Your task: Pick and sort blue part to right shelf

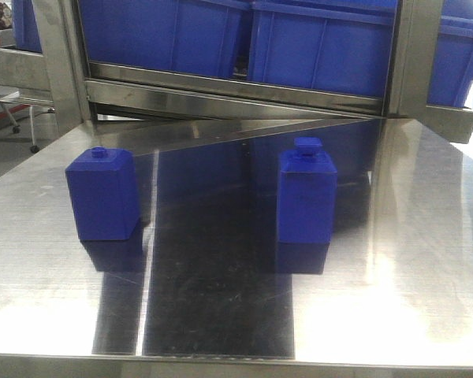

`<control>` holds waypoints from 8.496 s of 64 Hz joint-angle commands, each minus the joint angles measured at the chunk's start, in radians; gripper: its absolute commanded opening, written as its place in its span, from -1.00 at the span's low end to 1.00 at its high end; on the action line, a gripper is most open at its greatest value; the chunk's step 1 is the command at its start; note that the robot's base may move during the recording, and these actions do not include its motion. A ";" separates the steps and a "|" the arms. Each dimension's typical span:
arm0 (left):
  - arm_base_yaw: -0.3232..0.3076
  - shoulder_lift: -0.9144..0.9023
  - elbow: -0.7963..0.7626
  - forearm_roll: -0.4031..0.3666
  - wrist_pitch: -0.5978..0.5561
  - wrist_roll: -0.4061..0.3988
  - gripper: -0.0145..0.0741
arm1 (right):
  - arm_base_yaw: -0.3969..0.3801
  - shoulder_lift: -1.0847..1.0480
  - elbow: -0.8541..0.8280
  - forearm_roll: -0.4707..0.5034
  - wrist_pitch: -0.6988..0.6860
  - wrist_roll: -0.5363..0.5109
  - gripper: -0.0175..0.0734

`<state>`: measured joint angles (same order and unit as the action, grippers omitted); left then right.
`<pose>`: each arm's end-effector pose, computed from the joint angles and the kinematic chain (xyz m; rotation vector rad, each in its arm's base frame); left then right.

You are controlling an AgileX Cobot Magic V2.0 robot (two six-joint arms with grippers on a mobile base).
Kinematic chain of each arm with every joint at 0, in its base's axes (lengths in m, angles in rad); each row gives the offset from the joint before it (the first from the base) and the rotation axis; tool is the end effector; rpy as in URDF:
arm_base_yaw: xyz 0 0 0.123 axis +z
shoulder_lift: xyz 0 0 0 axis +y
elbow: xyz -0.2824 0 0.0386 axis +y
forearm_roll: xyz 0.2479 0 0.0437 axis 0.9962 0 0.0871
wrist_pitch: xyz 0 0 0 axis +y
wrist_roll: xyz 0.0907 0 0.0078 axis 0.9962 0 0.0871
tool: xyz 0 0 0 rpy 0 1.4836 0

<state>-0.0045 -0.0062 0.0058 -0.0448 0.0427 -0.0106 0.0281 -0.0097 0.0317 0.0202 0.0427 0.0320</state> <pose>0.0562 -0.0004 0.2076 -0.0373 1.5256 -0.0492 0.0570 0.0017 0.1990 0.0180 1.5485 0.0642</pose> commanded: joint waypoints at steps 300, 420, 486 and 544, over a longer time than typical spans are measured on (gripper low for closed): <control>-0.006 -0.023 0.024 -0.004 -0.081 -0.004 -0.37 | 0.542 1.688 -1.581 -0.087 1.063 0.398 0.31; -0.006 -0.023 0.024 -0.004 -0.081 -0.004 -0.37 | -0.034 0.293 -0.461 -0.033 0.127 -0.040 0.31; -0.006 -0.007 -0.039 0.017 -0.043 -0.004 -0.37 | -0.034 0.293 -0.461 -0.033 0.127 -0.040 0.31; -0.292 0.641 -0.500 0.034 0.214 -0.004 0.87 | -0.034 0.293 -0.461 -0.033 0.127 -0.040 0.31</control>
<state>-0.2657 0.5645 -0.4220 -0.0126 0.3070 -0.0106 0.0008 0.2765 -0.3984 -0.0121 0.2658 0.0000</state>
